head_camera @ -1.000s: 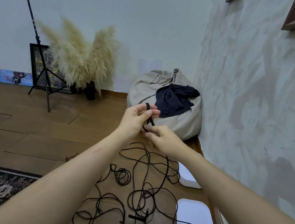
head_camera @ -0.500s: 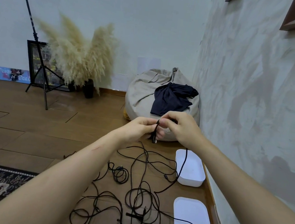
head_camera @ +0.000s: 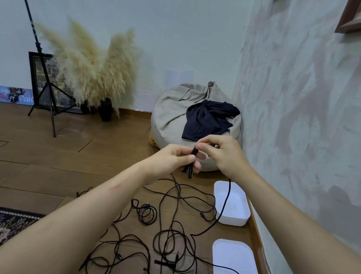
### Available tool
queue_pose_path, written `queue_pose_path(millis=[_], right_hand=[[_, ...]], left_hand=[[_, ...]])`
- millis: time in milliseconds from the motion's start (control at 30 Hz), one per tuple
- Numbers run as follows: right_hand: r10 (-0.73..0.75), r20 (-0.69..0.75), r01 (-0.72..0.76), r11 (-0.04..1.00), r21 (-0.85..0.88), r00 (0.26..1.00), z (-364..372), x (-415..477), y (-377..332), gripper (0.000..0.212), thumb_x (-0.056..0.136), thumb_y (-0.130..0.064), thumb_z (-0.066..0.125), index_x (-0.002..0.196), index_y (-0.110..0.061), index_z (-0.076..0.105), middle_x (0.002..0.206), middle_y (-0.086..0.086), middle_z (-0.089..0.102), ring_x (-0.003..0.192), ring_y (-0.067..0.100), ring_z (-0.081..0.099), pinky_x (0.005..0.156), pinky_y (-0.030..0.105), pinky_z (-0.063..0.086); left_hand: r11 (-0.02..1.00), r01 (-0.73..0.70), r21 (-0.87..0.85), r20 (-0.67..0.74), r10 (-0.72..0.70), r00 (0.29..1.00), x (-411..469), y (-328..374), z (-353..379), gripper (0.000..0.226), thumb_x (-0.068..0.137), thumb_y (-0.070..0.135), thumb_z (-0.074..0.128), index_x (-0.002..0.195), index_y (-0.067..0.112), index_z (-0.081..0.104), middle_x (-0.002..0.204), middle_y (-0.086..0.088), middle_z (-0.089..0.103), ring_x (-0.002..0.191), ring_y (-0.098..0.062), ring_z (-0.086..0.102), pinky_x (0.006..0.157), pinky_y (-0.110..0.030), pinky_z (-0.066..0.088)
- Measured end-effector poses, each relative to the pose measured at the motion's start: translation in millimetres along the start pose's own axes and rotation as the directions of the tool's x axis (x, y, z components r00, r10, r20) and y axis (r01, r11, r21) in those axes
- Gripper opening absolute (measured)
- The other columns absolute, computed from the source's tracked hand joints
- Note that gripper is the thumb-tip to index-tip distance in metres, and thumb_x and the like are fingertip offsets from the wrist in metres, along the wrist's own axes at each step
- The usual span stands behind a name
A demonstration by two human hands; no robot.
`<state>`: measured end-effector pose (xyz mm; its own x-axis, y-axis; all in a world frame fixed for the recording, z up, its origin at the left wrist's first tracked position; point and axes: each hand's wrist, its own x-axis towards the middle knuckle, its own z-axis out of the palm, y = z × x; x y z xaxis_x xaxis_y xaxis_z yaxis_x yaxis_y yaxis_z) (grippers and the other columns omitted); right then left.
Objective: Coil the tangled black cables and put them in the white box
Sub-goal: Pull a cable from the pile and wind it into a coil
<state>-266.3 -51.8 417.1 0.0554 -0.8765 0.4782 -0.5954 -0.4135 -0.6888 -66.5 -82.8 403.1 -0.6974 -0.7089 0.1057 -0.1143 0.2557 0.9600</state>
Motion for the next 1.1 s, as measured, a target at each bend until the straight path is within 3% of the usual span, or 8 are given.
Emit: queue_pose_path(millis=[233,400,467,533,633,800,933,1100], right_hand=[[0.072,0.103,-0.087,0.986,0.141,0.992,-3.9,-2.5,11.1,0.016,0.1,-0.016,0.063,0.097,-0.027,0.074,0.077,-0.001,0.067,0.066,0.001,0.055,0.063,0.017,0.044],[0.073,0.064,-0.082,0.985,0.149,0.995,-1.1,-2.1,15.3,0.016,0.099,-0.017,0.065,0.107,-0.022,0.079,0.086,0.001,0.074,0.075,0.0,0.062,0.07,0.022,0.051],[0.081,0.058,-0.087,0.988,0.128,0.995,5.3,-1.6,17.9,0.017,0.1,-0.02,0.064,0.109,-0.024,0.078,0.088,-0.001,0.075,0.079,0.01,0.065,0.074,0.031,0.054],[0.089,0.055,-0.094,0.99,0.102,0.995,14.5,-2.4,21.9,0.02,0.101,-0.022,0.061,0.112,-0.029,0.077,0.093,-0.003,0.077,0.088,0.021,0.069,0.08,0.037,0.055],[0.141,0.096,-0.146,0.988,0.05,0.985,28.7,-9.8,21.5,0.024,0.104,-0.027,0.056,0.11,-0.041,0.074,0.093,-0.012,0.075,0.088,0.011,0.068,0.083,0.035,0.056],[0.171,0.3,-0.159,0.985,-0.062,0.939,58.2,-19.7,6.1,0.013,0.106,-0.029,0.049,0.106,-0.035,0.061,0.081,-0.003,0.075,0.069,0.013,0.067,0.071,0.038,0.059],[0.115,0.343,-0.108,0.993,-0.04,0.932,65.1,-15.4,-9.2,0.021,0.106,-0.022,0.047,0.093,-0.031,0.06,0.072,0.002,0.071,0.06,0.013,0.061,0.061,0.031,0.051],[0.11,0.342,-0.077,0.991,-0.109,0.933,46.9,-7.1,-19.5,0.026,0.102,-0.023,0.055,0.082,-0.012,0.068,0.062,-0.005,0.059,0.056,0.006,0.052,0.06,0.026,0.041]], left_hand=[[0.999,0.003,0.052,-0.002,-0.003,1.0,-2.3,1.3,2.0,0.023,0.106,0.007,0.05,0.124,0.002,0.065,0.097,-0.003,0.072,0.1,-0.017,0.07,0.1,-0.034,0.052],[0.998,-0.002,0.061,0.045,-0.001,0.999,-4.7,11.1,-2.2,0.021,0.105,0.009,0.053,0.122,0.006,0.065,0.099,-0.001,0.074,0.105,-0.019,0.07,0.112,-0.051,0.045],[0.999,-0.011,0.041,0.043,0.009,0.999,-5.1,13.2,-4.4,0.02,0.105,0.008,0.052,0.121,0.008,0.065,0.099,0.0,0.074,0.104,-0.019,0.069,0.109,-0.055,0.044],[1.0,-0.009,0.003,0.035,0.009,0.999,-5.6,14.4,-6.8,0.02,0.105,0.007,0.052,0.119,0.011,0.066,0.098,0.003,0.074,0.103,-0.017,0.068,0.101,-0.048,0.045],[0.989,-0.009,-0.148,0.002,0.01,1.0,-4.7,16.8,-6.6,0.022,0.105,0.005,0.052,0.121,0.008,0.065,0.099,0.001,0.074,0.102,-0.014,0.068,0.096,-0.031,0.05],[0.931,-0.095,-0.354,-0.208,0.02,0.978,1.2,10.9,-7.8,0.021,0.105,0.004,0.051,0.118,0.007,0.066,0.106,-0.004,0.076,0.109,-0.017,0.07,0.098,-0.032,0.055],[0.949,-0.151,-0.275,-0.385,0.036,0.922,3.6,5.3,-8.8,0.021,0.105,0.004,0.051,0.119,0.006,0.066,0.104,-0.003,0.077,0.105,-0.012,0.072,0.08,-0.02,0.055],[0.988,-0.15,0.028,-0.445,0.147,0.883,6.2,-3.7,-11.3,0.018,0.104,0.001,0.053,0.109,0.008,0.068,0.096,-0.003,0.076,0.096,-0.013,0.072,0.095,-0.03,0.057]])
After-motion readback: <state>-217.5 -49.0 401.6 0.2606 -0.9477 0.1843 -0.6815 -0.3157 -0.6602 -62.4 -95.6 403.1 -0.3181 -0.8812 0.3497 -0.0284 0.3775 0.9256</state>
